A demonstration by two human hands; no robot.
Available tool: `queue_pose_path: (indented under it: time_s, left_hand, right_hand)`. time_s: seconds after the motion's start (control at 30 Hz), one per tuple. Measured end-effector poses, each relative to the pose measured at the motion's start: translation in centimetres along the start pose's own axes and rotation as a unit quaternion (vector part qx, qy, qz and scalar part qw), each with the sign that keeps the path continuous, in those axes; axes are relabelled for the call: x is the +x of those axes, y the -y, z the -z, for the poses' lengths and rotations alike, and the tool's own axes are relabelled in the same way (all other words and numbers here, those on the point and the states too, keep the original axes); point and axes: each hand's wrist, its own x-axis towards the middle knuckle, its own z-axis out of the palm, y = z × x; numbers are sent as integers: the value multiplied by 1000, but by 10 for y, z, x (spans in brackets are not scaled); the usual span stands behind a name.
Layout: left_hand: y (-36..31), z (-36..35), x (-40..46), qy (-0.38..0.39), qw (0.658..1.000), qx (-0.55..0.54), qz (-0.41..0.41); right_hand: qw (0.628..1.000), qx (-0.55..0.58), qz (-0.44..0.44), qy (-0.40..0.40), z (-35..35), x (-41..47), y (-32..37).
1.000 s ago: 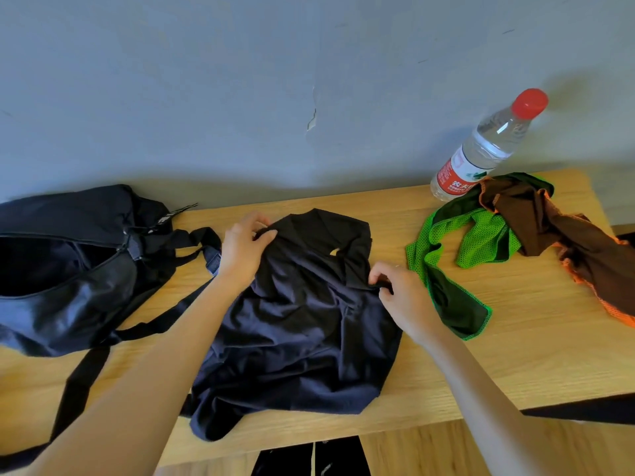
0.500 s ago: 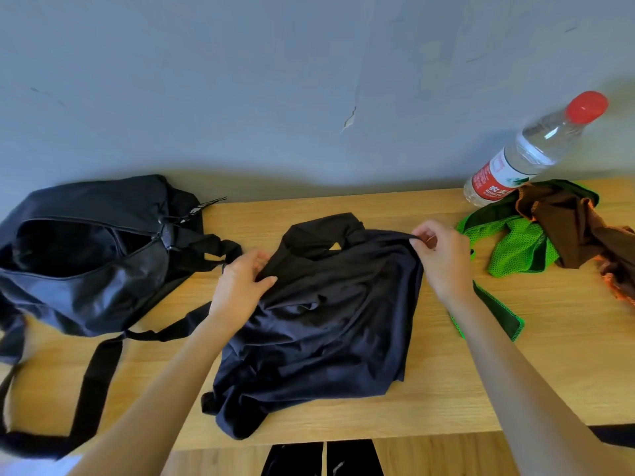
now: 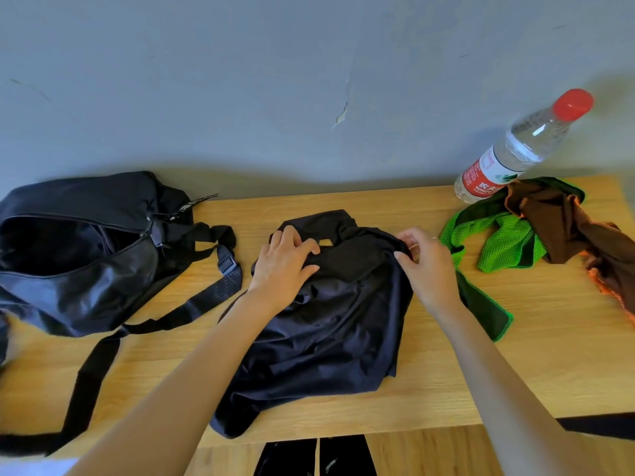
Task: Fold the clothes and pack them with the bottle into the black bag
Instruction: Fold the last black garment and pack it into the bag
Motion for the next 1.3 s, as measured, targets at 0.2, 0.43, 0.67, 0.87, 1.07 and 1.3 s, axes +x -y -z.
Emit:
queue_pose_path:
  time_s: [0.2, 0.43, 0.67, 0.87, 1.07, 1.3]
  left_hand:
    - [8, 8, -2, -9, 997, -76, 27]
    - [12, 37, -13, -113, 983, -144, 11]
    - [24, 60, -16, -61, 930, -330, 147]
    - [46, 70, -36, -69, 932, -325, 143]
    - [77, 78, -60, -169, 927, -279, 187]
    - [90, 87, -75, -212, 885, -360, 206]
  right_hand:
    - [1000, 20, -19, -10, 2, -11, -7]
    - [997, 42, -61, -23, 3, -23, -12]
    - [994, 53, -88, 30, -8, -26, 2]
    - [993, -10, -113, 38, -26, -30, 17]
    - [996, 23, -83, 16, -37, -27, 29]
    - [988, 150, 0, -50, -29, -38, 82]
